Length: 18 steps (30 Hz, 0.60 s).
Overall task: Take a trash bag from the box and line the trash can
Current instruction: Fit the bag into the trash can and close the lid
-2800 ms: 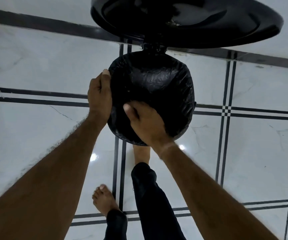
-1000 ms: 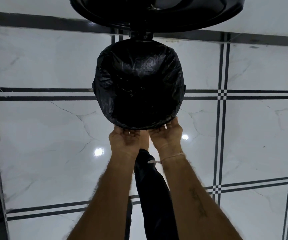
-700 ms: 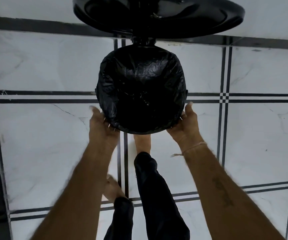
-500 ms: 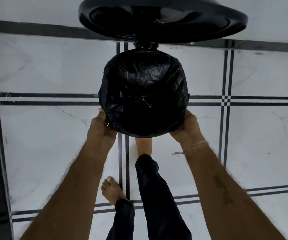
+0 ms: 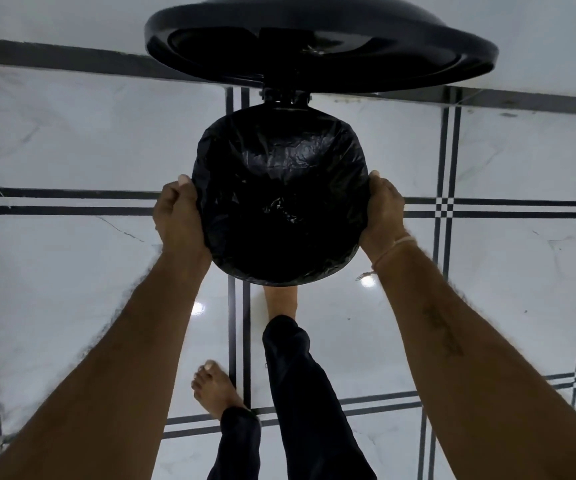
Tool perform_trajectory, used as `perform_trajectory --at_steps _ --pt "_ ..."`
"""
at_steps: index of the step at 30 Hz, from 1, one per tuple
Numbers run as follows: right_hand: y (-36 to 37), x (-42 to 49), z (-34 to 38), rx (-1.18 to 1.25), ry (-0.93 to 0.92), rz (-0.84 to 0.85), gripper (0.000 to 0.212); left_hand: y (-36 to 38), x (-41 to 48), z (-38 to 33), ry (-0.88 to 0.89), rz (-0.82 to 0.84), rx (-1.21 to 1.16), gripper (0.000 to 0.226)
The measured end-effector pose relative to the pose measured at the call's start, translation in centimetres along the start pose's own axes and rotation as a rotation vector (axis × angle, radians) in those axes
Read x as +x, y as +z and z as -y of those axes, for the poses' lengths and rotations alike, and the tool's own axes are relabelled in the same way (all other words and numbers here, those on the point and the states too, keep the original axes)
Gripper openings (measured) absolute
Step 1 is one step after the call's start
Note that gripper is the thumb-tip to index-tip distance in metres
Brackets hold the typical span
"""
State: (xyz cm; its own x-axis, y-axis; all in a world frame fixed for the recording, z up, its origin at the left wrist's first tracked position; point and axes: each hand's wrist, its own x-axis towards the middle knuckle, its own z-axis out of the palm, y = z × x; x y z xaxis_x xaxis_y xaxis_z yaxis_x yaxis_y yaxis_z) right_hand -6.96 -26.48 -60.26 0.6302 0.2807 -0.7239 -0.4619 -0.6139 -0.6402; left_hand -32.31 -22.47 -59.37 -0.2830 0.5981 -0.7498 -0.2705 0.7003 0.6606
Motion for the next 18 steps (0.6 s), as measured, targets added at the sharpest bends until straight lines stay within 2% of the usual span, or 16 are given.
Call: perform_trajectory --at_steps 3,7,8,11,13,14,16,18 --pt "-0.4 0.6 0.2 -0.096 0.047 0.075 0.046 -0.2 1.4 -0.5 -0.041 0.070 0.067 0.040" --pt "-0.3 2.5 1.2 -0.166 0.056 0.248 0.077 -0.4 2.2 -2.0 -0.035 0.160 0.256 0.037" --pt "0.2 2.8 1.8 -0.200 0.050 0.273 0.076 0.0 2.3 -2.6 -0.051 0.177 0.262 0.036" --pt "1.5 2.1 4.5 -0.251 0.017 0.287 0.044 1.6 3.0 -4.5 -0.090 0.200 0.274 0.035" --pt "1.5 2.8 5.1 -0.271 0.036 0.327 0.034 2.1 3.7 -5.6 -0.159 0.199 0.293 0.030" --pt "1.3 3.1 5.3 -0.274 0.017 0.336 0.034 2.4 3.9 -6.1 -0.203 0.209 0.308 0.026" --pt "1.9 2.7 6.3 -0.280 0.008 0.464 0.035 3.1 4.1 -6.9 -0.199 0.246 0.368 0.023" --pt "3.3 2.0 7.4 -0.277 0.017 0.523 0.042 4.1 4.3 -7.5 -0.149 0.248 0.412 0.033"
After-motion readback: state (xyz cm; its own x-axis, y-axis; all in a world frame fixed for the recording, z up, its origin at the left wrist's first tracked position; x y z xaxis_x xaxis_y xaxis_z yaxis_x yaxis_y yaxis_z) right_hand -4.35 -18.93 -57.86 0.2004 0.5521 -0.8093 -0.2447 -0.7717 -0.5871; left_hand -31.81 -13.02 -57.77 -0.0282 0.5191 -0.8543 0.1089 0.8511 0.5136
